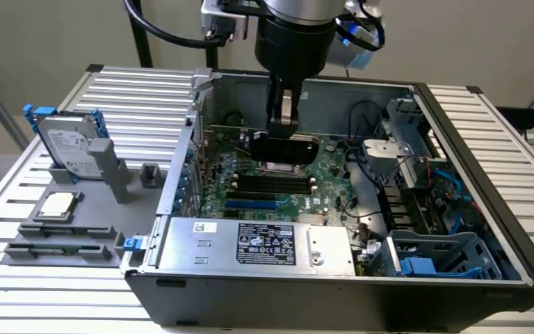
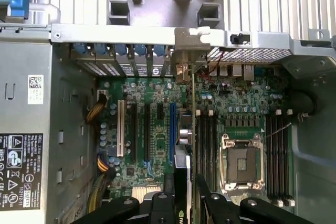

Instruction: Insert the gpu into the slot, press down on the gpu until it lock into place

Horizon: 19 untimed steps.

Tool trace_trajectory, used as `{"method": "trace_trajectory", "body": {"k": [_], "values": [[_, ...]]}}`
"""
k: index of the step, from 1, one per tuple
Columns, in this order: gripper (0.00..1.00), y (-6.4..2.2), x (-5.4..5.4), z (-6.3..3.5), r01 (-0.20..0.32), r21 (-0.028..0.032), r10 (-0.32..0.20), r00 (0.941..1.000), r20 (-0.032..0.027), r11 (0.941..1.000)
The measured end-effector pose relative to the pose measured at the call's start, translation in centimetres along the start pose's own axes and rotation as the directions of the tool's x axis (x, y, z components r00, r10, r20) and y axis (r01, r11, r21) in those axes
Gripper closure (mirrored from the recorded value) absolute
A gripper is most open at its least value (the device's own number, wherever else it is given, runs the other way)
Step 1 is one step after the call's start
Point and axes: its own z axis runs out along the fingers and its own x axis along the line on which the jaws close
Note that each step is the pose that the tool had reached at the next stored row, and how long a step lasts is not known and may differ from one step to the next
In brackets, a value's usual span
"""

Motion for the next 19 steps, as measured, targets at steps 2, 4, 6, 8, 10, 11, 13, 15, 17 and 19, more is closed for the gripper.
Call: {"method": "trace_trajectory", "body": {"k": [2,4,6,8,10,11,13,15,17,19], "values": [[0.74,0.16,0.0,0.38,-0.002,0.002,0.002,1.0,0.0002,1.0],[0.74,0.21,0.1,0.74,-0.003,0.0031,0.003,1.0,0.0003,1.0],[0.74,0.19,0.1,1.11,-0.003,0.0035,0.003,1.0,0.0004,1.0],[0.74,0.18,0.1,1.47,-0.004,0.0035,0.004,1.0,0.0003,1.0],[0.74,0.17,0.2,1.82,-0.005,0.0036,0.005,1.0,0.0004,1.0],[0.74,0.17,0.2,2.01,-0.005,0.0036,0.005,1.0,0.0005,1.0],[0.74,0.17,0.2,2.37,-0.005,0.0036,0.005,1.0,0.0003,1.0],[0.74,0.2,0.3,2.74,-0.005,0.0036,0.005,1.0,0.0003,1.0],[0.74,0.24,0.3,3.1,-0.005,0.0036,0.005,1.0,0.0004,1.0],[0.74,0.34,0.3,3.47,-0.005,0.0036,0.005,1.0,0.0004,1.0]]}}
